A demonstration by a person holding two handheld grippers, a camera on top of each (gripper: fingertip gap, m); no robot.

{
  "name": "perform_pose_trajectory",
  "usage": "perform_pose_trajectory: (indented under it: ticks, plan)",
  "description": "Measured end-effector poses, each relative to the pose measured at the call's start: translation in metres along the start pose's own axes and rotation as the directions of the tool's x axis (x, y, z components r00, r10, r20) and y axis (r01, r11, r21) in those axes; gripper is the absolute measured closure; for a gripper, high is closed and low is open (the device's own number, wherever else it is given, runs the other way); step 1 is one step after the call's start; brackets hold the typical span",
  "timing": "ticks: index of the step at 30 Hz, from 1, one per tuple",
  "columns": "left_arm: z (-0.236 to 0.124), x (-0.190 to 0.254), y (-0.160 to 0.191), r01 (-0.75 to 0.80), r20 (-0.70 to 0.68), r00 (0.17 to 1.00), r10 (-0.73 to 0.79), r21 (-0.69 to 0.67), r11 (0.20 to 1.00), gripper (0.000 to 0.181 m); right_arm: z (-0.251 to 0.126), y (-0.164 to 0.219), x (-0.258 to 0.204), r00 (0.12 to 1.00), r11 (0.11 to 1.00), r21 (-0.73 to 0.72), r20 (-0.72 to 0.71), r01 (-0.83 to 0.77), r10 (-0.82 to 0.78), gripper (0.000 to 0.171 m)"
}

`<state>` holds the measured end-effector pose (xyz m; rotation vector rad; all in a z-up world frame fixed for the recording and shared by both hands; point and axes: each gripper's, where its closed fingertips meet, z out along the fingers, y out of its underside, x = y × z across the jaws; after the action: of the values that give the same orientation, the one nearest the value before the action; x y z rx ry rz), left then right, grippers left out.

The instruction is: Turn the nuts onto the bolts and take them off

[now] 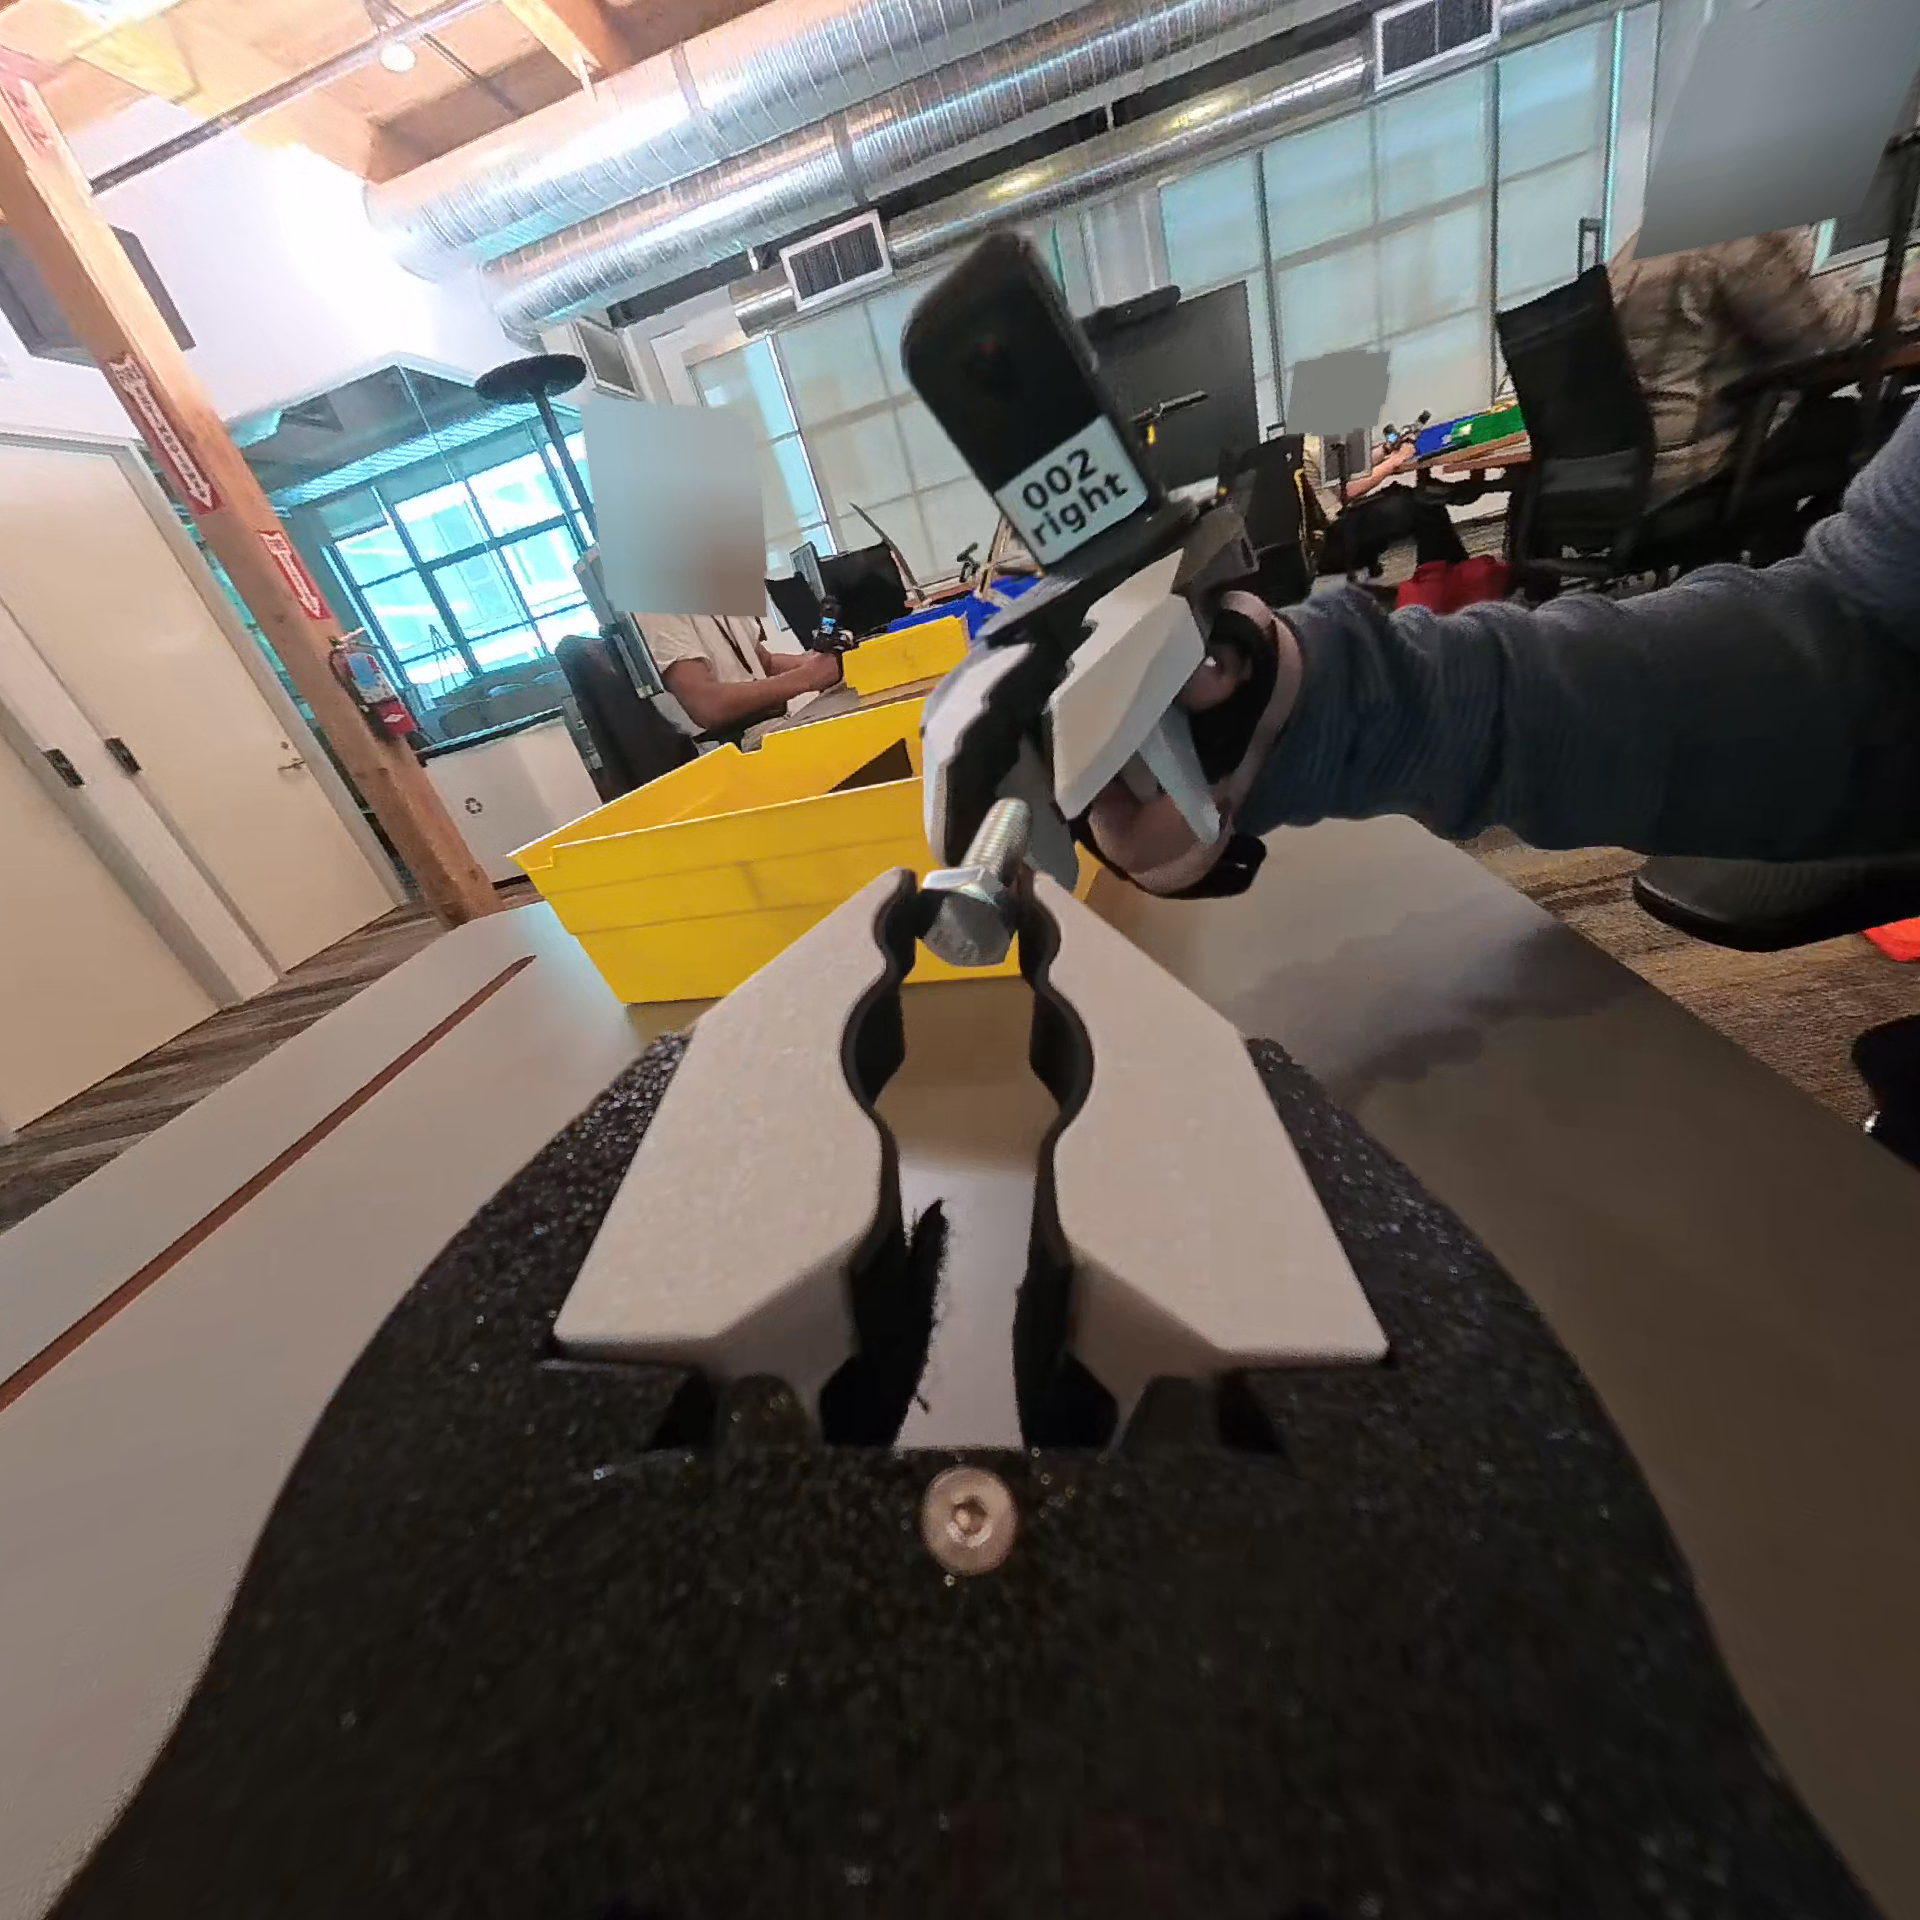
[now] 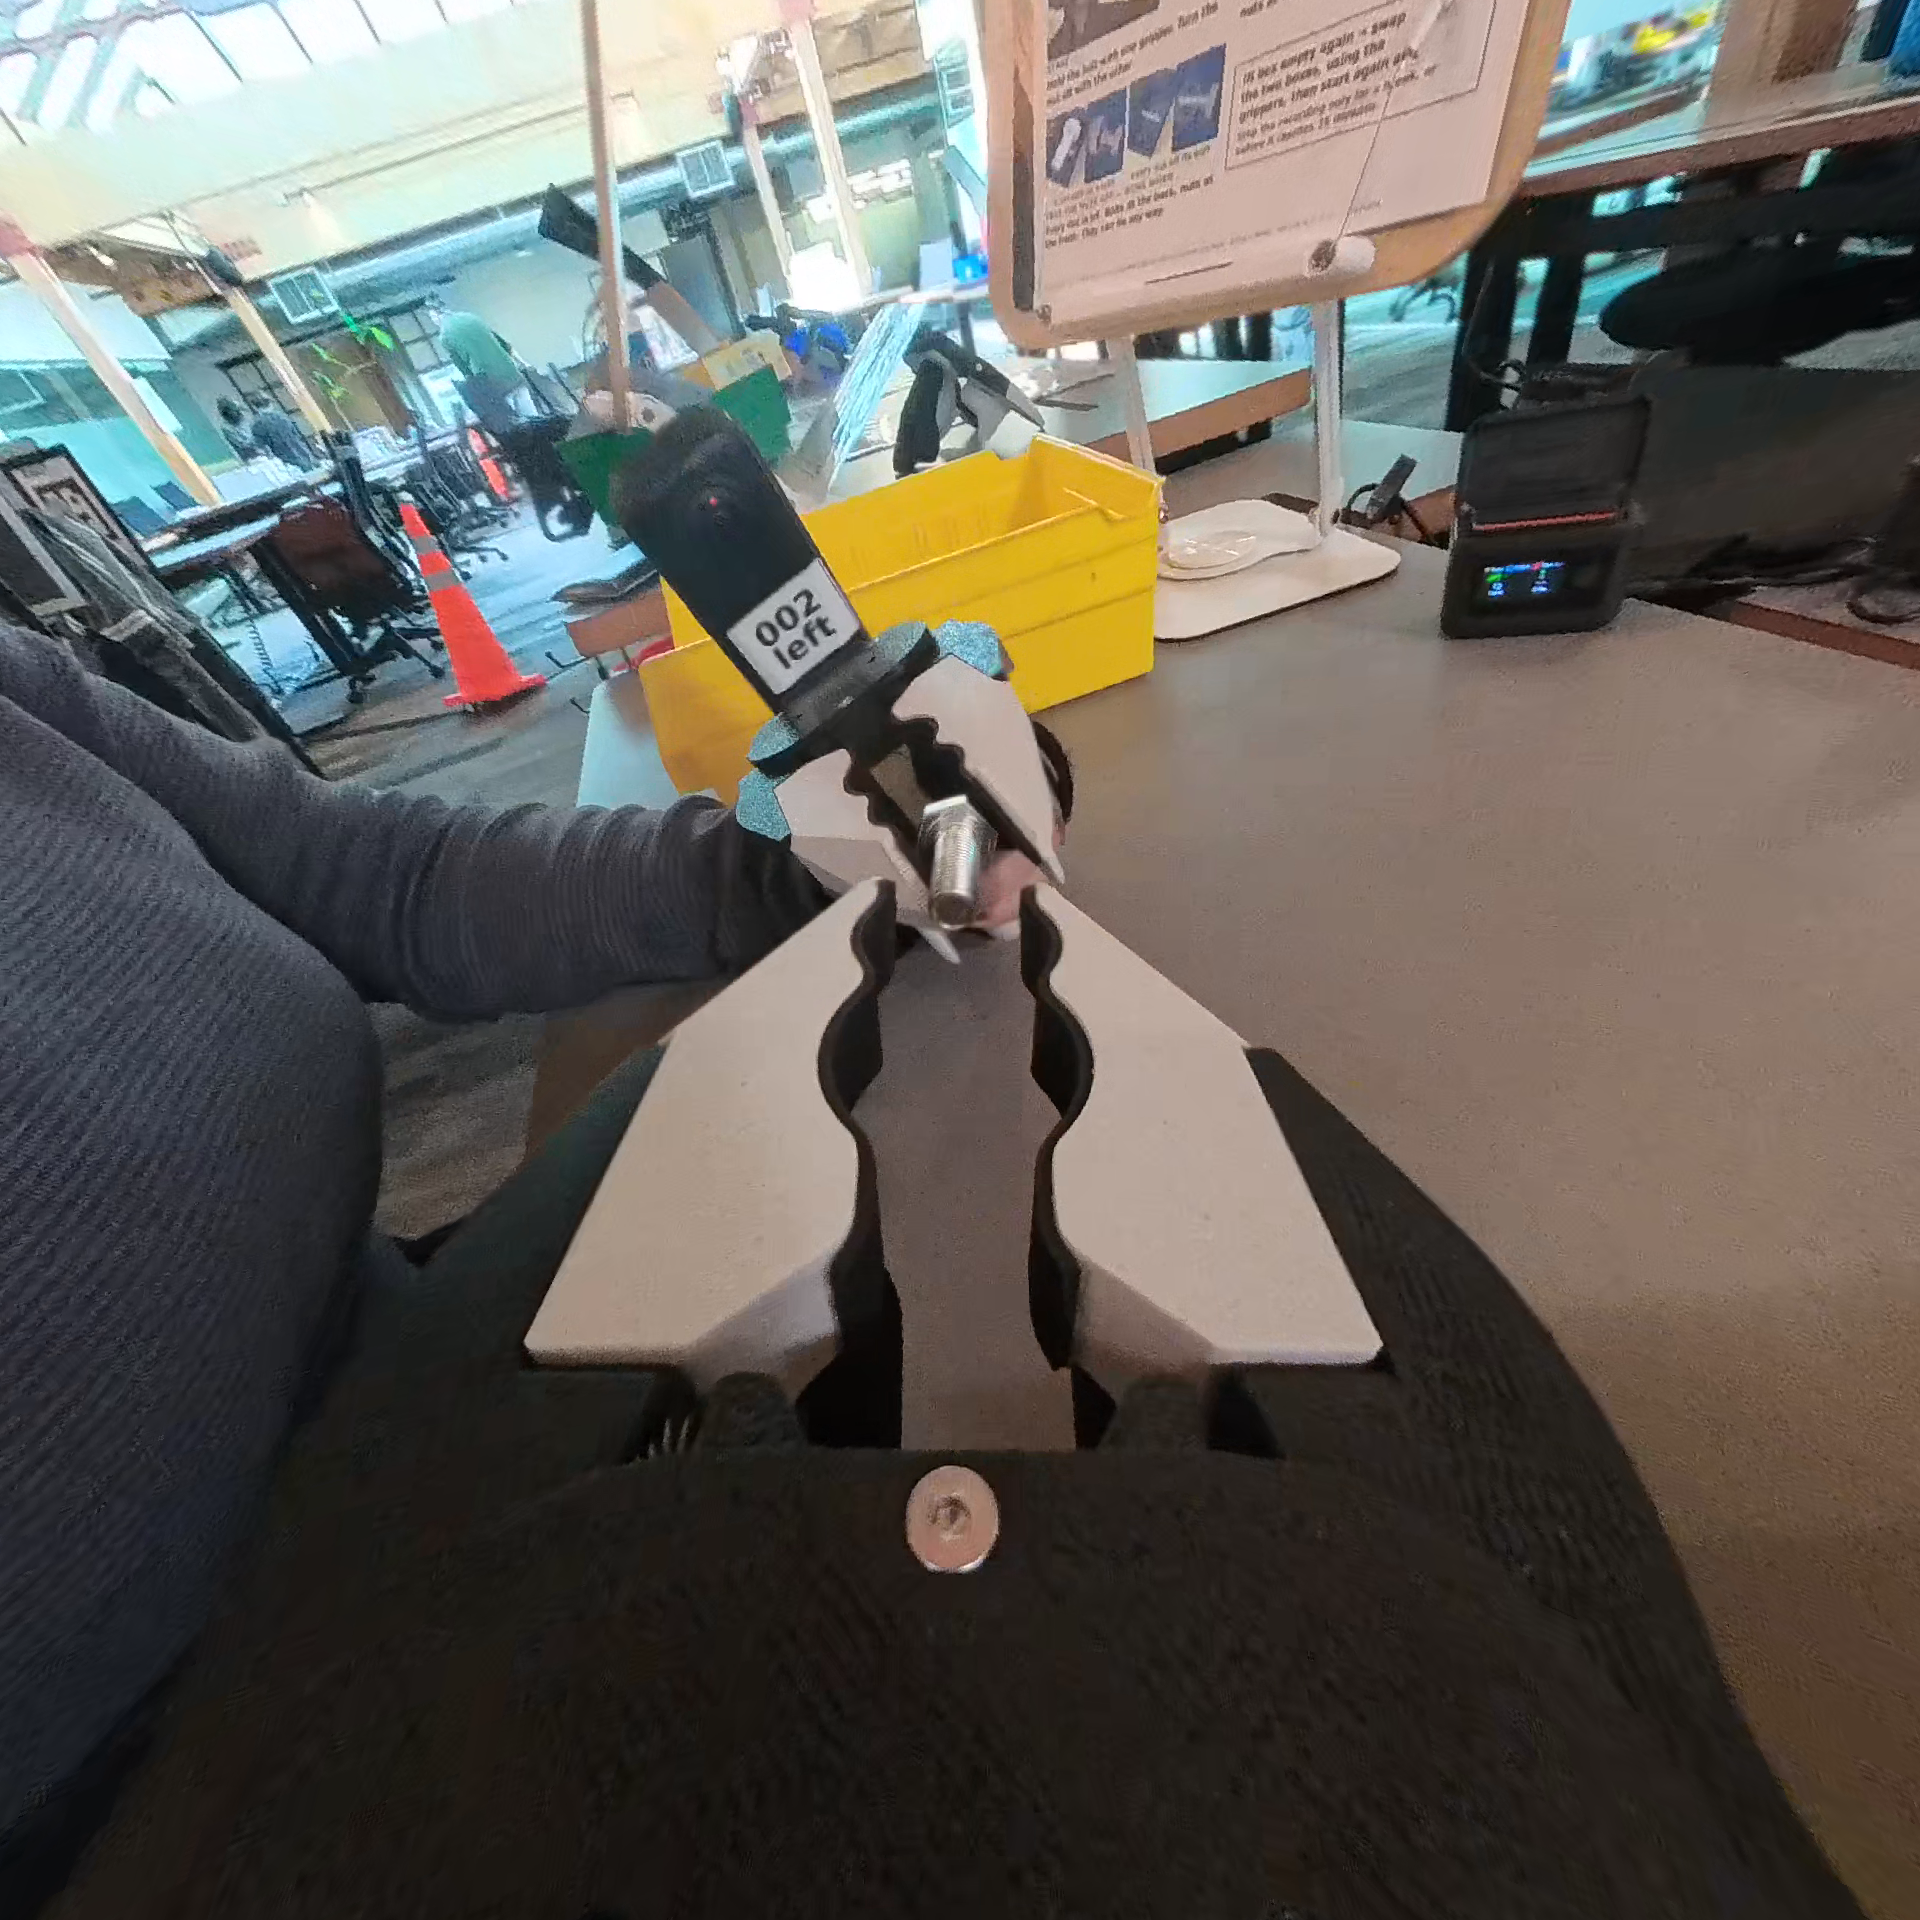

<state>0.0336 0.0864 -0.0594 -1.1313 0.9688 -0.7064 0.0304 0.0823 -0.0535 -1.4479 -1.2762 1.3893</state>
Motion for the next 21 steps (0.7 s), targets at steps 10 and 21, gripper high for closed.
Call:
perform_pose_trajectory:
  ticks: [10, 21]
  plan:
    - [0.002, 0.001, 0.000, 0.036, -0.012, 0.999, -0.036, 0.007, 0.999, 0.165, 0.004, 0.000, -0.002, 0.999, 0.999, 0.007, 0.023, -0.036, 0.036, 0.158]
    - [-0.005, -0.030, 0.007, -0.003, 0.211, 0.978, 0.011, -0.037, 0.999, 0.134, -0.043, -0.050, 0.050, 0.922, 0.982, 0.013, -0.348, 0.187, -0.170, 0.163]
